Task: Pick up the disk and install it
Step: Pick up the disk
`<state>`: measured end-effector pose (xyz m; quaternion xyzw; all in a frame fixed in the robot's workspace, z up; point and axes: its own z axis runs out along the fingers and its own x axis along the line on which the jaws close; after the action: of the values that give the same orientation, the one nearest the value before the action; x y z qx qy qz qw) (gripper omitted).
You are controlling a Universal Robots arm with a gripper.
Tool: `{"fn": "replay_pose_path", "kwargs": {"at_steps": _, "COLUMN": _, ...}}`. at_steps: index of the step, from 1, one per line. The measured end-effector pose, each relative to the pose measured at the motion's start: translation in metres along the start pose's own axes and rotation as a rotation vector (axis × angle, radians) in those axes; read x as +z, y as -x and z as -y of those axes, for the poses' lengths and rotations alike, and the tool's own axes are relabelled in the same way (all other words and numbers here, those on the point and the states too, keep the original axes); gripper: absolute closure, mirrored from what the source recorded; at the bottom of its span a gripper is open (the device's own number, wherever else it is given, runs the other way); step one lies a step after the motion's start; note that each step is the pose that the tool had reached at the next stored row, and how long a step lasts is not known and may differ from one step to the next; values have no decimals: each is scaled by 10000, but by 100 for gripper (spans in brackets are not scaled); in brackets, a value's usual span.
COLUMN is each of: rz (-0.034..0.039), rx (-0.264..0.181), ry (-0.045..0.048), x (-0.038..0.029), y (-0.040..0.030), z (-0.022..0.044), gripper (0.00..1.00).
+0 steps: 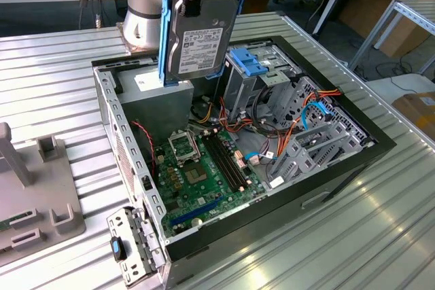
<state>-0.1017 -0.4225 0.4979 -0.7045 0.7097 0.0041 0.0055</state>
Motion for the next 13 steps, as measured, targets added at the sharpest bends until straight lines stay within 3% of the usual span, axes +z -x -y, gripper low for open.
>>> {"fn": "replay_pose_path", "kwargs": {"at_steps": 9, "rz": -1, "rx": 1, "ry": 1, "x": 0, "y": 1, "z": 53, "gripper": 63}}
{"fn": "replay_pose_path", "kwargs": {"at_steps": 13, "rz": 0, "rx": 1, "ry": 0, "x": 3, "y": -2, "z": 162, "gripper": 63}}
